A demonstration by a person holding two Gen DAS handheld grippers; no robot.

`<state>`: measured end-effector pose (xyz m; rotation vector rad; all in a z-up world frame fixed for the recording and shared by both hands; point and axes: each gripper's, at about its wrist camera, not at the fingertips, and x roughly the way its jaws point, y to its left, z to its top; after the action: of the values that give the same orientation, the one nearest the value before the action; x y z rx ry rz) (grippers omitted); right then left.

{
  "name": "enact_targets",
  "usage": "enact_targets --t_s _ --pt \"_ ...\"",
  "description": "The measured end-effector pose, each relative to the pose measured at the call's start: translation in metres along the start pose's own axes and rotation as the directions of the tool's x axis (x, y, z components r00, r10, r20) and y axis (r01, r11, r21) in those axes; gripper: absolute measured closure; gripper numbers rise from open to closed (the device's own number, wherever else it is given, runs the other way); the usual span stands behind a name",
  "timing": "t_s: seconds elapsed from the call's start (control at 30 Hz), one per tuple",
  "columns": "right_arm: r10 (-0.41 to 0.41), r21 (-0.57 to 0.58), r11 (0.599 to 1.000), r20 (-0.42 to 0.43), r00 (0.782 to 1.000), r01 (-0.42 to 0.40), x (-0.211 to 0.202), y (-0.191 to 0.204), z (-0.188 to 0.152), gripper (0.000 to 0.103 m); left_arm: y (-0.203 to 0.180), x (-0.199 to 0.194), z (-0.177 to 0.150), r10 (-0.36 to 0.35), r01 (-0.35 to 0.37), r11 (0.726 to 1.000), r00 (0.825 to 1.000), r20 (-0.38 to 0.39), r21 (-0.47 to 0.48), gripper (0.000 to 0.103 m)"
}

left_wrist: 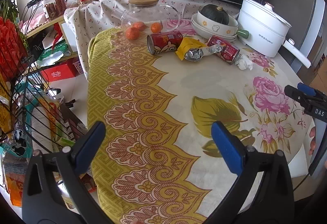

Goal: Collect trash
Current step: 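Grasp the white crumpled tissue with the right gripper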

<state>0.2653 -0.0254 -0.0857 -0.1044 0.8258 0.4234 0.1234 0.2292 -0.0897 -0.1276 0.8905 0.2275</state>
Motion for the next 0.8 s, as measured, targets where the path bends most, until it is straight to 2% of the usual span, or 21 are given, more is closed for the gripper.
enact_targets --t_s 0.2,0.37,0.43,0.5,0.63,0.7,0.73,0.8 --pt "-0.006 -0.049 0.999 -0.058 0.998 0.003 0.052 0.000 0.021 0.000 0.000 0.004 0.000 -0.001 0.001 0.999 1.000 -0.014 0.036 0.001" --pt "-0.002 -0.078 0.997 -0.047 0.999 -0.002 0.083 0.001 0.040 0.000 -0.009 0.006 0.002 0.005 -0.004 0.996 1.000 -0.011 0.084 0.001" --pt "-0.018 -0.094 0.995 -0.044 0.999 0.014 0.093 0.003 0.045 0.005 -0.012 0.008 0.003 0.006 -0.005 0.995 1.000 -0.013 0.095 0.001" --pt "-0.023 -0.105 0.994 -0.053 0.998 0.018 0.104 0.004 0.050 0.014 -0.014 0.012 0.004 0.010 -0.008 0.995 1.000 -0.020 0.100 0.001" --pt "-0.003 -0.099 0.995 -0.077 0.997 -0.004 0.124 0.003 0.056 0.025 -0.014 0.019 0.006 0.018 -0.014 0.996 0.999 -0.037 0.090 0.001" --pt "0.005 -0.089 0.996 -0.084 0.996 -0.012 0.133 0.002 0.058 0.038 -0.015 0.022 0.007 0.018 -0.014 0.996 0.999 -0.046 0.083 0.001" --pt "0.011 -0.081 0.997 -0.087 0.996 -0.018 0.137 0.001 0.059 0.040 -0.015 0.023 0.007 0.021 -0.017 0.997 0.999 -0.050 0.080 0.001" --pt "0.045 -0.072 0.996 -0.094 0.995 -0.052 0.141 -0.001 0.060 0.063 -0.018 0.026 0.009 0.020 -0.015 0.997 0.998 -0.058 0.071 0.001"
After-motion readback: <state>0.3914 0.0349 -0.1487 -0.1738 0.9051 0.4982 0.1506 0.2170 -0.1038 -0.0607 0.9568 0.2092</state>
